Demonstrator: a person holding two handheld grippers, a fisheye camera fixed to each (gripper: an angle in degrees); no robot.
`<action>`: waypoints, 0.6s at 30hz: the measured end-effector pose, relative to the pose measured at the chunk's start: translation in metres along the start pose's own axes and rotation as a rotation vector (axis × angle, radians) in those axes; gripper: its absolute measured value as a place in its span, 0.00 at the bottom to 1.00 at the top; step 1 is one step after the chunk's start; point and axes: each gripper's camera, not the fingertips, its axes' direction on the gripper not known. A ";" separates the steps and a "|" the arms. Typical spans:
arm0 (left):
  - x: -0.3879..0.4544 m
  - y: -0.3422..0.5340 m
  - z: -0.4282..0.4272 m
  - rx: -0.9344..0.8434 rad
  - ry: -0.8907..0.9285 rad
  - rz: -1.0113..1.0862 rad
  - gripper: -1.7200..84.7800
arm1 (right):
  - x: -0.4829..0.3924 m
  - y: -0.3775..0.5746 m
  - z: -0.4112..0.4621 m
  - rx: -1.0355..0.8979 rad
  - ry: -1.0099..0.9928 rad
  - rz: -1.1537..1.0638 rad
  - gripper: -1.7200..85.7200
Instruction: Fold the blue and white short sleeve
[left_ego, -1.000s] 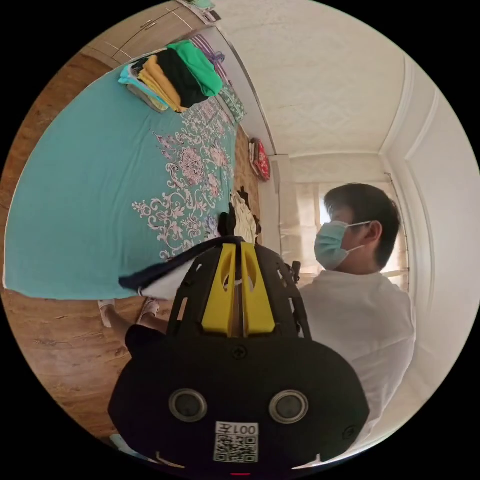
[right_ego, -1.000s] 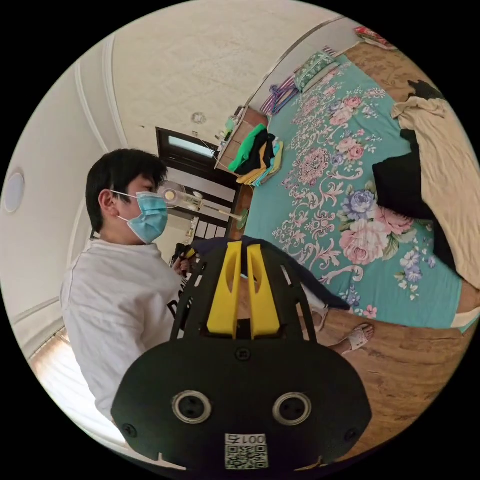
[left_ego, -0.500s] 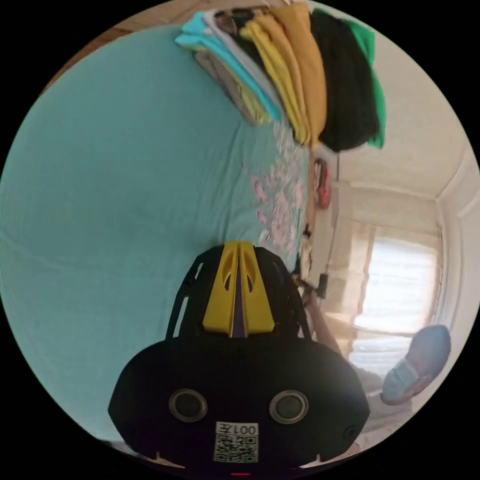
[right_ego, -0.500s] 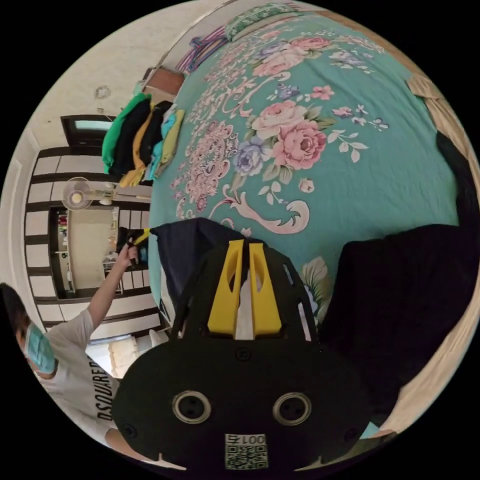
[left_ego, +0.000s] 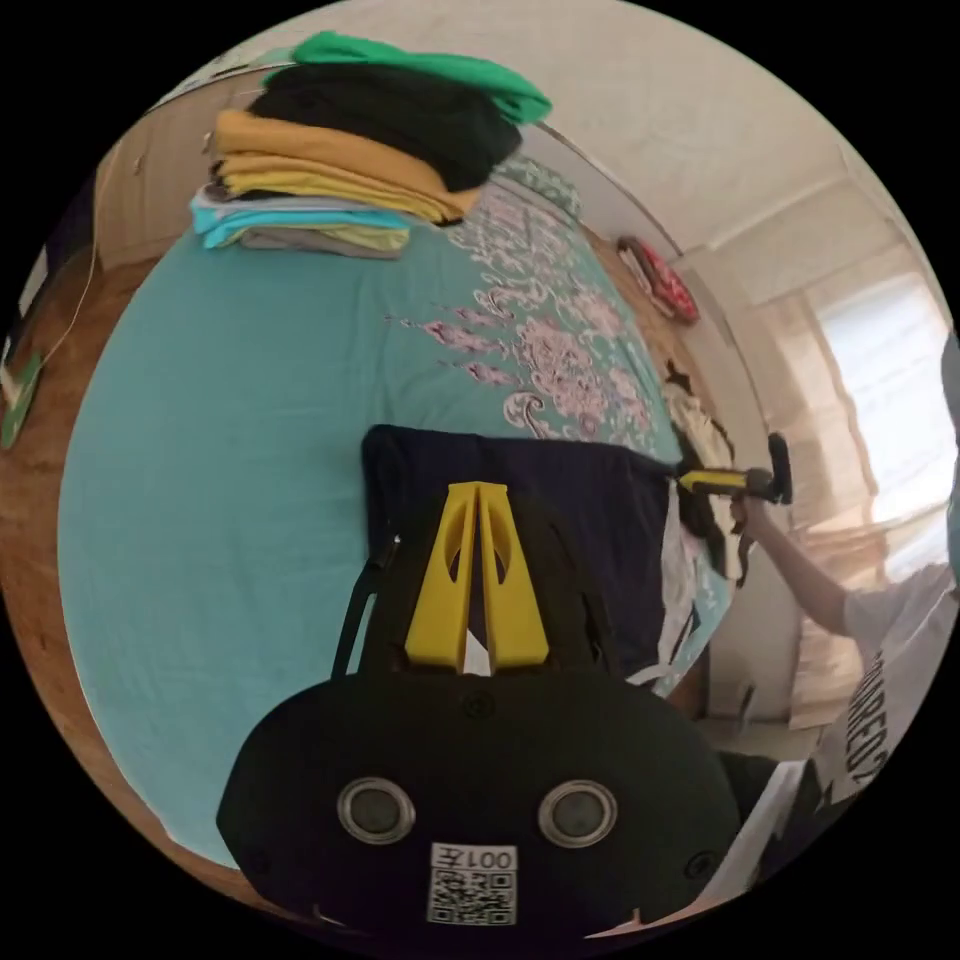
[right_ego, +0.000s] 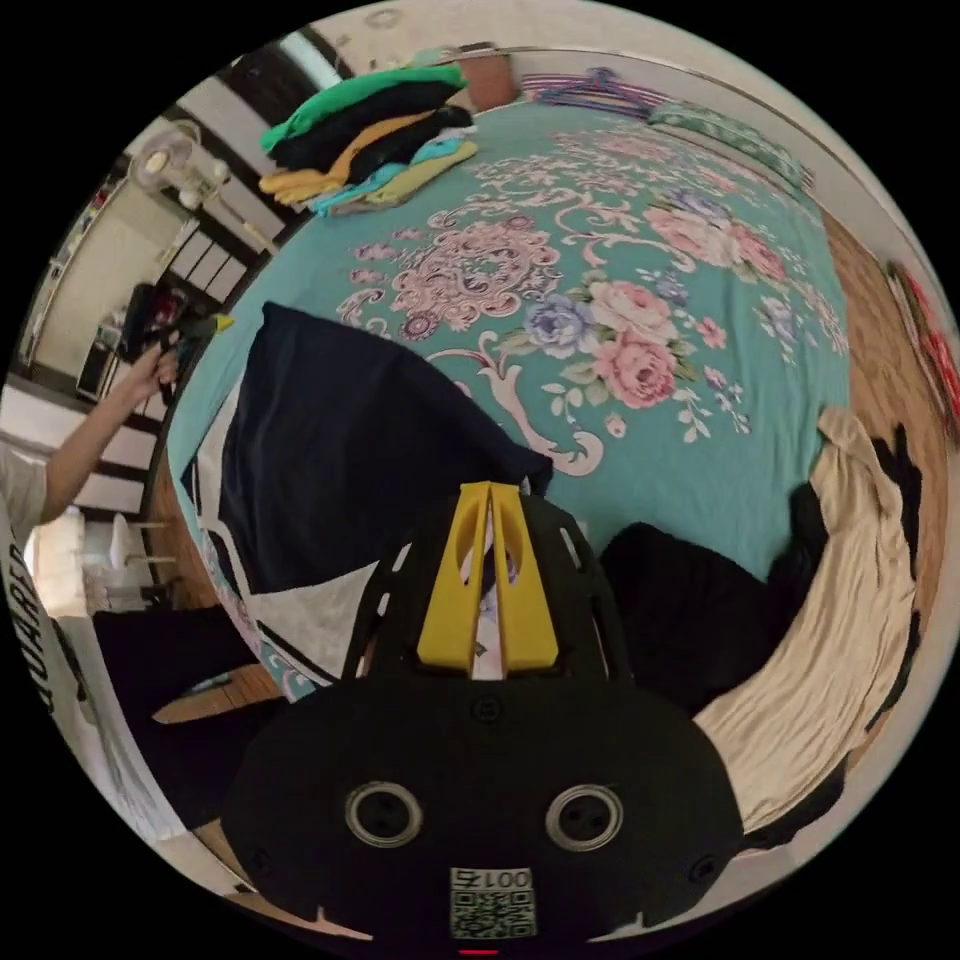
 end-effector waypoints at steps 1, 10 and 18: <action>0.008 -0.004 0.010 -0.027 -0.031 0.008 0.01 | -0.008 -0.007 0.008 -0.023 0.040 -0.045 0.02; 0.055 -0.050 0.045 -0.049 -0.363 -0.255 0.01 | 0.046 -0.044 0.028 -0.075 0.202 -0.071 0.03; 0.371 0.016 0.123 -0.275 -0.033 0.338 0.14 | 0.055 -0.050 -0.010 0.033 -0.140 -0.207 0.17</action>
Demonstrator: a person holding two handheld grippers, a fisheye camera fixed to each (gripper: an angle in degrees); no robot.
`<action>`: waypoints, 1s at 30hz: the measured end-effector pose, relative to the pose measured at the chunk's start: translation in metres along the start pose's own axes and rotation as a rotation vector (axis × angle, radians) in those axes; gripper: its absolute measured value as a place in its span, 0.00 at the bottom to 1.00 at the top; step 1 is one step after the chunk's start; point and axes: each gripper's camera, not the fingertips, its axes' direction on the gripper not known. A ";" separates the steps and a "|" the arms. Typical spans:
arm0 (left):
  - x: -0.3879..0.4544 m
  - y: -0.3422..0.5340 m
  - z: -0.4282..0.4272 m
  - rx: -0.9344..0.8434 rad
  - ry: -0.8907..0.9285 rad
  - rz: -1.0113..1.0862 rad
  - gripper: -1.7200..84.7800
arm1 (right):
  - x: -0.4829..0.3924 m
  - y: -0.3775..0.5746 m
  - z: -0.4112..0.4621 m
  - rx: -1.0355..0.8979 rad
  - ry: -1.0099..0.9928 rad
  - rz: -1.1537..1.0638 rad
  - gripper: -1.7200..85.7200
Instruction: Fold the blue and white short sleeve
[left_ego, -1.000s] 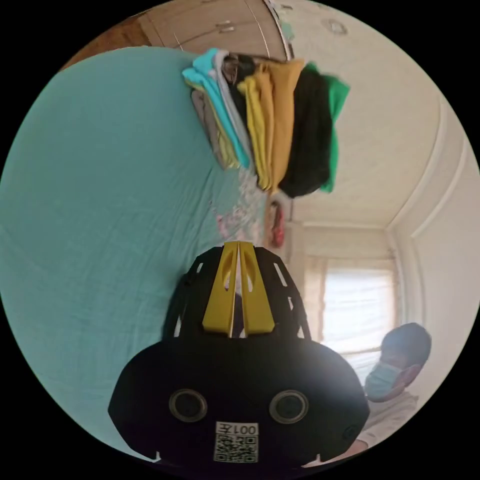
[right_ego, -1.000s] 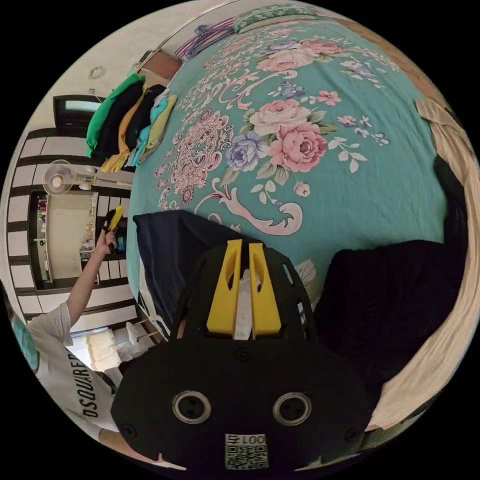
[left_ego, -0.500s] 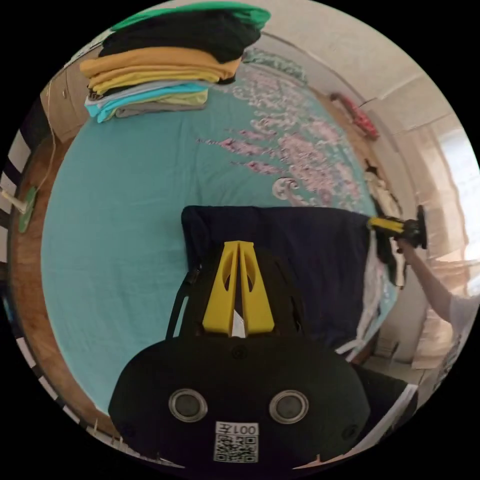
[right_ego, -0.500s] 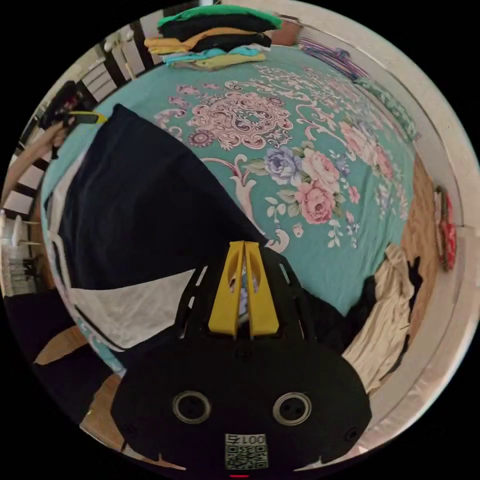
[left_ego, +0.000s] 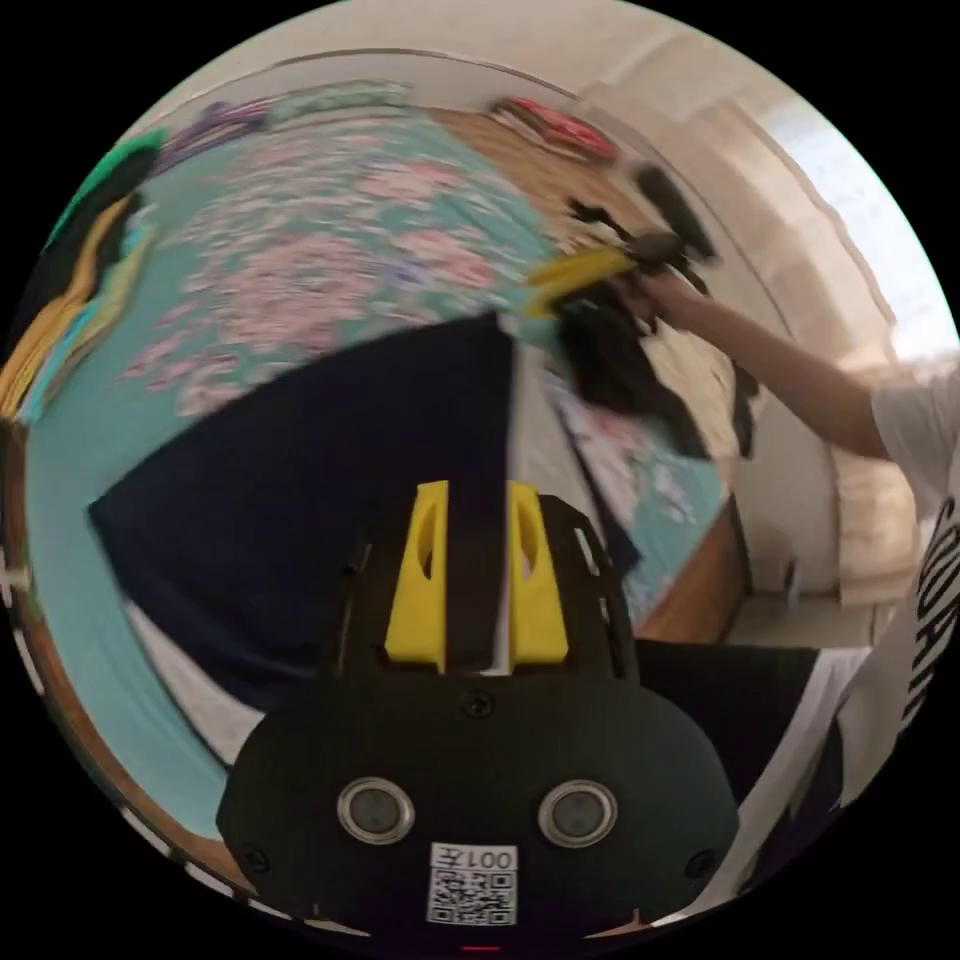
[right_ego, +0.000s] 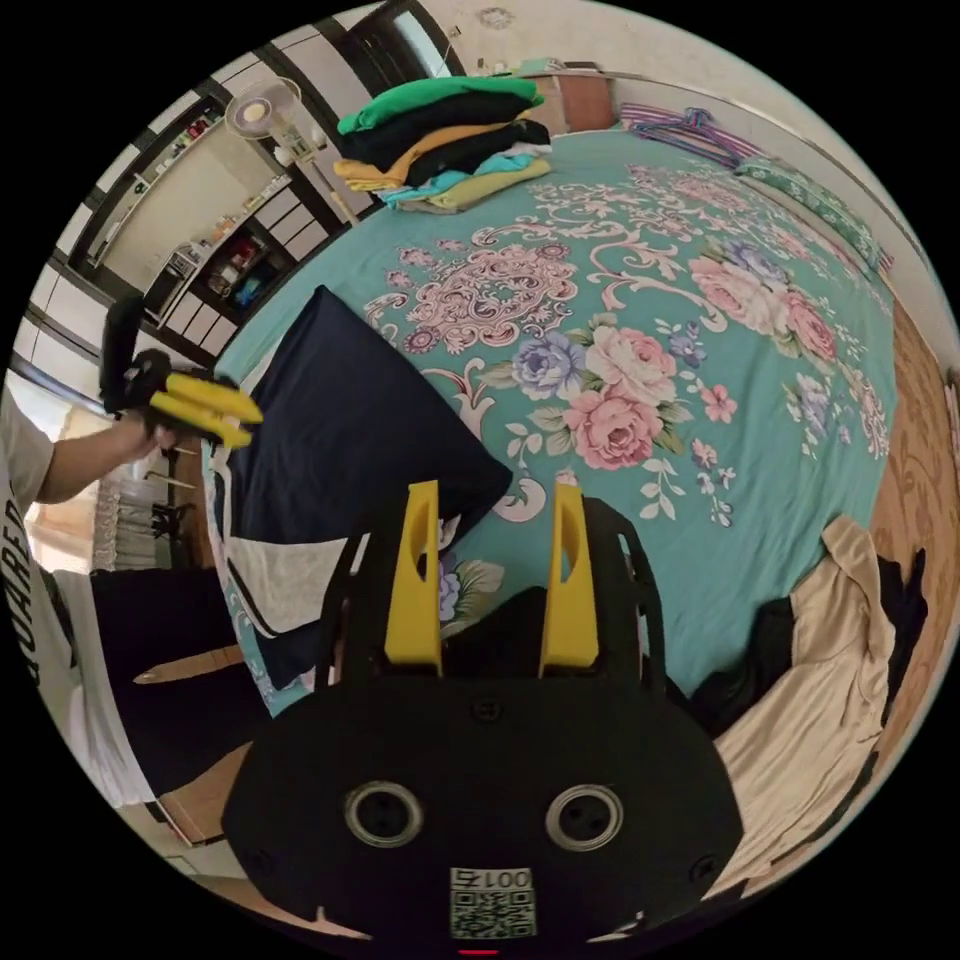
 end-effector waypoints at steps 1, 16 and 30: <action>0.025 0.000 0.011 -0.024 0.040 0.037 0.15 | 0.001 -0.005 0.006 -0.022 -0.017 -0.001 0.18; 0.193 0.033 0.131 -0.232 -0.326 0.231 0.03 | -0.019 -0.032 0.056 -0.099 0.095 -0.043 0.07; 0.114 0.097 0.038 0.120 0.117 0.086 0.00 | 0.010 -0.036 0.002 -0.153 -0.072 0.179 0.04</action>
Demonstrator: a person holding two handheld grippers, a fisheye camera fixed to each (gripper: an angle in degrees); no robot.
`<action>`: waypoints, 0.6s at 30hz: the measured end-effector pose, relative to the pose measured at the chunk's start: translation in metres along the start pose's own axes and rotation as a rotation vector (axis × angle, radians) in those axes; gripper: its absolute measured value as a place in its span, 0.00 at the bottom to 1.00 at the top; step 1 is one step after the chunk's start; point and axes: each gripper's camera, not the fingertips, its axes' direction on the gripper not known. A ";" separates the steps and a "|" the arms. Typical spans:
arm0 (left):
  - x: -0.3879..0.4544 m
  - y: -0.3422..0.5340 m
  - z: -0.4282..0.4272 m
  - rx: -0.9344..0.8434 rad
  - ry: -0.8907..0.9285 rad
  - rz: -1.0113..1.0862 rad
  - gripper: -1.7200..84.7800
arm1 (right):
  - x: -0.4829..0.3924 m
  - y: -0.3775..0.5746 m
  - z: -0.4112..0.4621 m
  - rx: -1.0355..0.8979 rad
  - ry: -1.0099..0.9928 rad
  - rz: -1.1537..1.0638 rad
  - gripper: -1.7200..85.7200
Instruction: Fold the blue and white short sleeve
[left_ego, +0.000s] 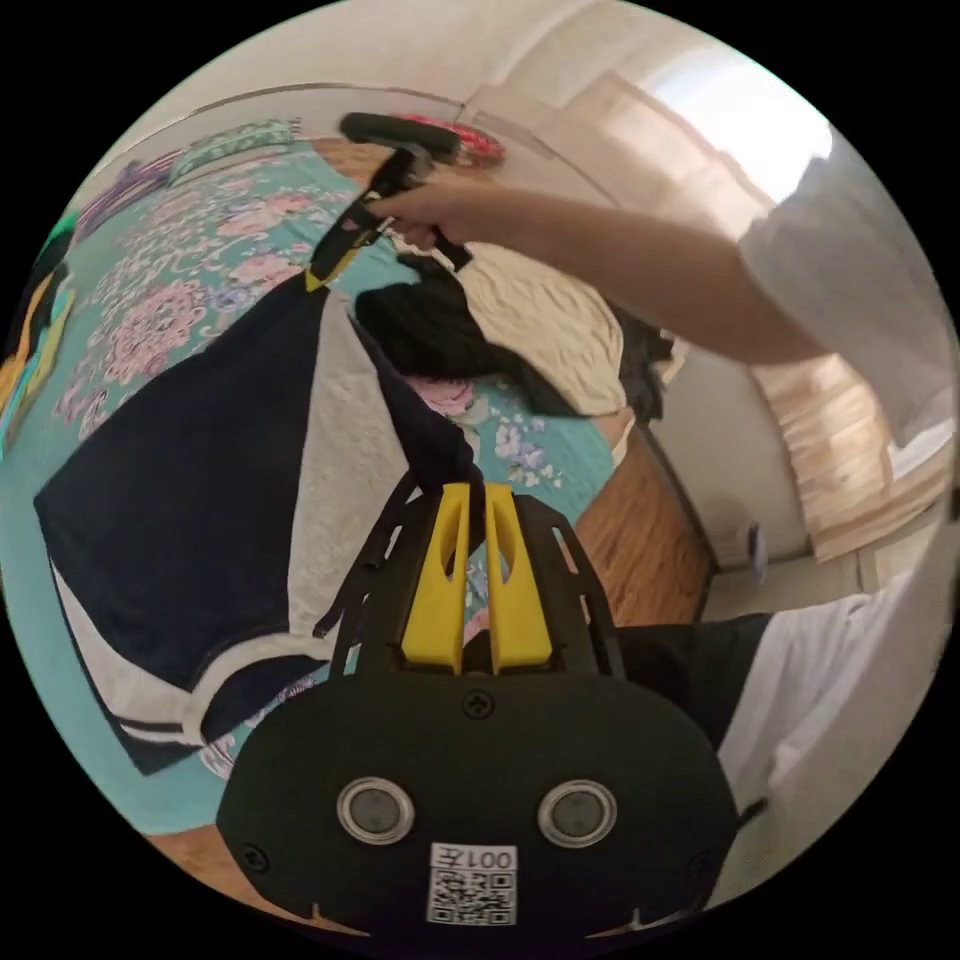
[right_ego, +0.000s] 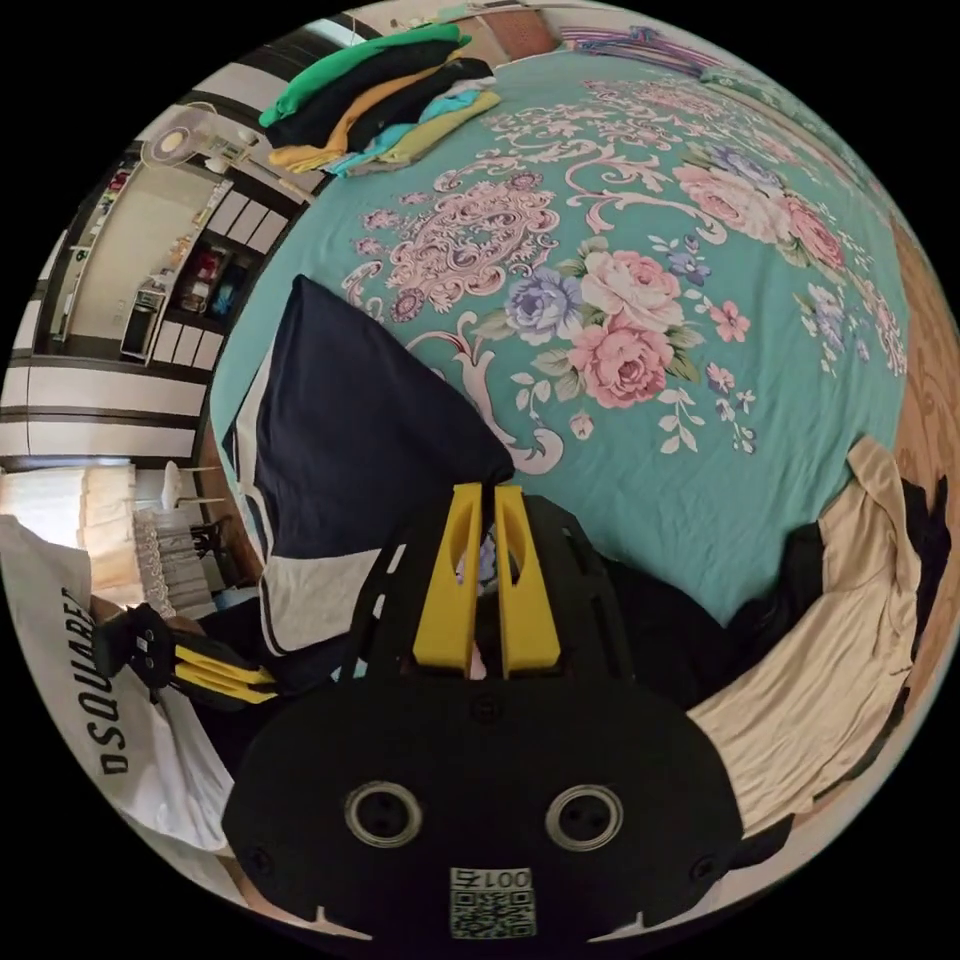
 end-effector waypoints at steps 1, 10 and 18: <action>-0.010 0.007 -0.011 0.034 0.028 -0.037 0.00 | -0.008 -0.003 -0.008 0.021 -0.002 -0.012 0.04; -0.187 0.199 -0.171 0.278 -0.086 -0.512 0.00 | -0.178 -0.154 -0.006 0.256 -0.227 -0.296 0.04; -0.345 0.330 -0.119 0.233 0.039 -0.874 0.01 | -0.283 -0.271 0.178 0.071 -0.083 -0.260 0.04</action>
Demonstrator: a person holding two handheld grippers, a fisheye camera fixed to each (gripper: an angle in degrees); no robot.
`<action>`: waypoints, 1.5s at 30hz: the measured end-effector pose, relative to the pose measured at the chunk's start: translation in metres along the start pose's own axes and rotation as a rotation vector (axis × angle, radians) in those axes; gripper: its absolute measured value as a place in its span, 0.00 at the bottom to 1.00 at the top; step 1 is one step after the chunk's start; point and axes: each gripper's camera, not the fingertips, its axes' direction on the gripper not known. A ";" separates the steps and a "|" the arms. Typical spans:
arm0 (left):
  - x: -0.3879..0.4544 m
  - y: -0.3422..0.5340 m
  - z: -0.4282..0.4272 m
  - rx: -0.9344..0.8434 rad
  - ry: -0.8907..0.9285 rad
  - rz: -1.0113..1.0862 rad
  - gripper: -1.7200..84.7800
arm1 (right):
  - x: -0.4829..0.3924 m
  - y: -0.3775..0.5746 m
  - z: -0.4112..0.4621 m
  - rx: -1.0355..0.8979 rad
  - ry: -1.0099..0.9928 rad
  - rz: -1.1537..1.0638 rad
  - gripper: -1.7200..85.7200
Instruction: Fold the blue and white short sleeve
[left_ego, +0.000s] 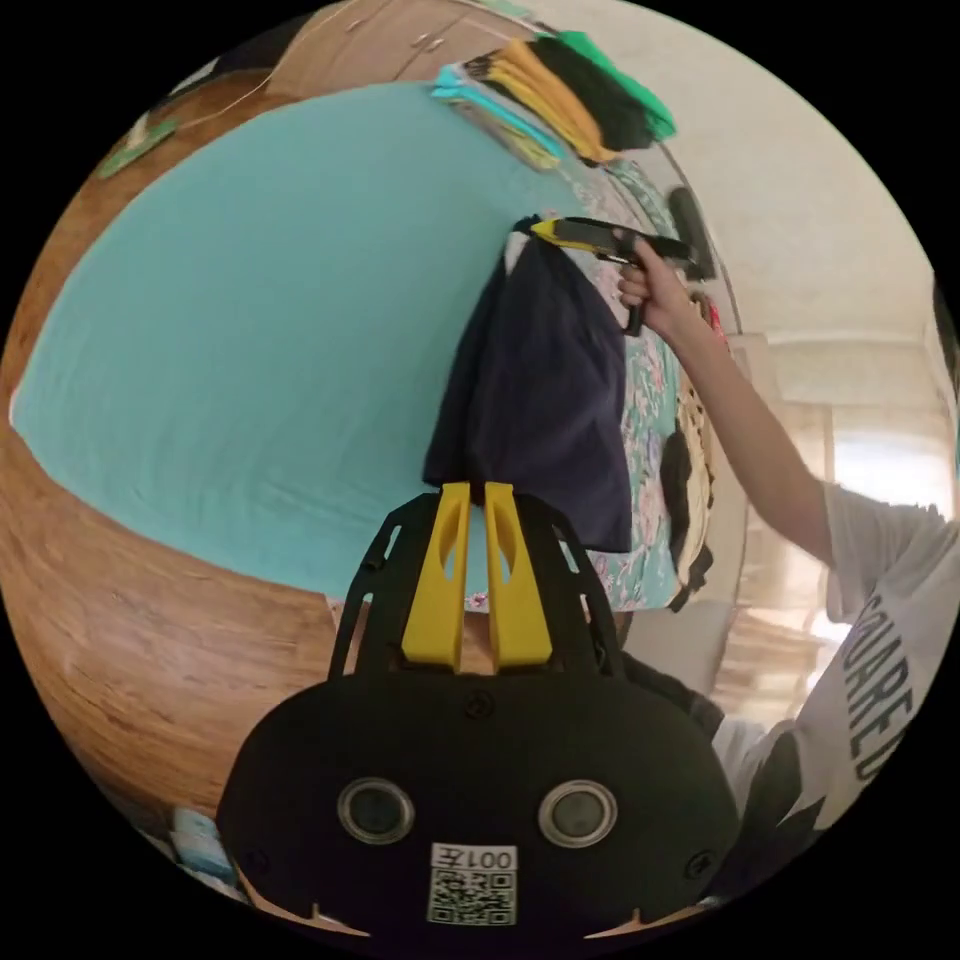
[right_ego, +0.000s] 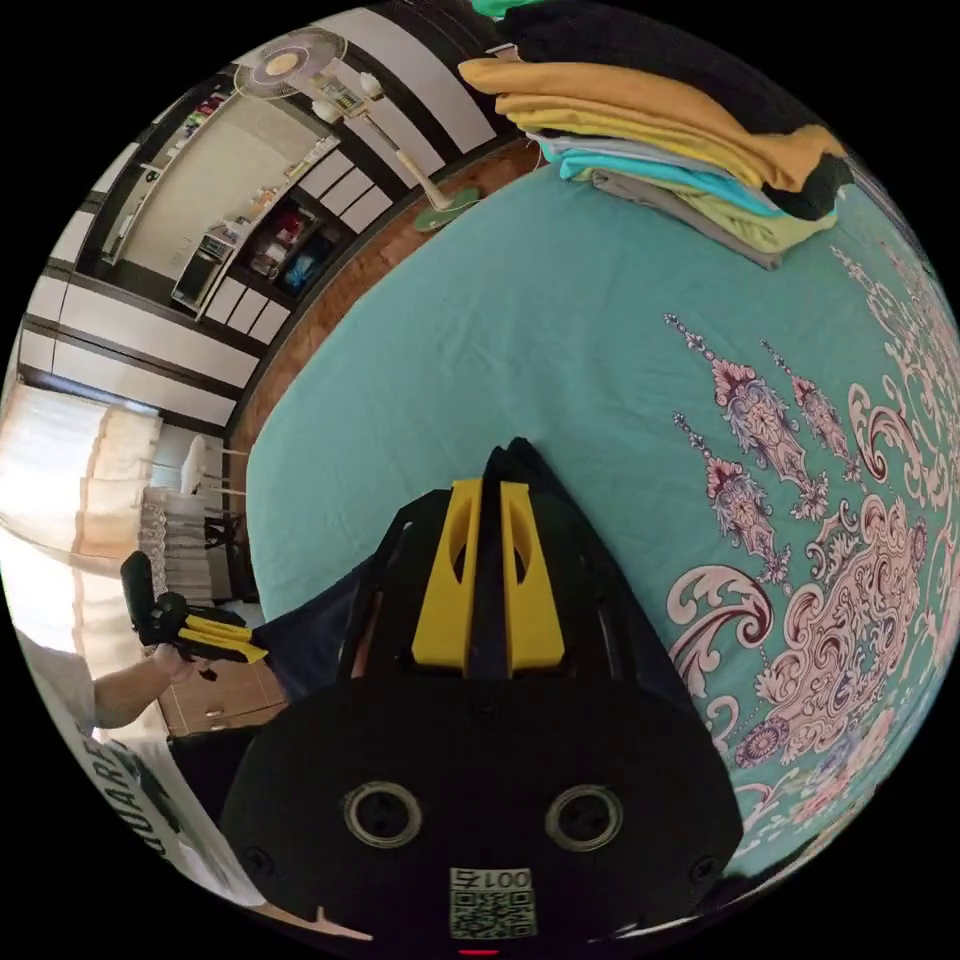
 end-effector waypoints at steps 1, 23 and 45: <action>-0.009 0.000 0.000 0.007 0.019 -0.034 0.01 | -0.005 0.003 -0.005 0.032 0.004 -0.013 0.04; 0.035 -0.259 0.110 -0.030 -0.271 0.370 0.01 | -0.195 0.262 0.035 -0.038 0.234 0.104 0.03; -0.126 -0.062 0.087 -0.251 0.567 -0.349 0.11 | -0.035 0.373 -0.006 0.212 -0.431 0.701 0.06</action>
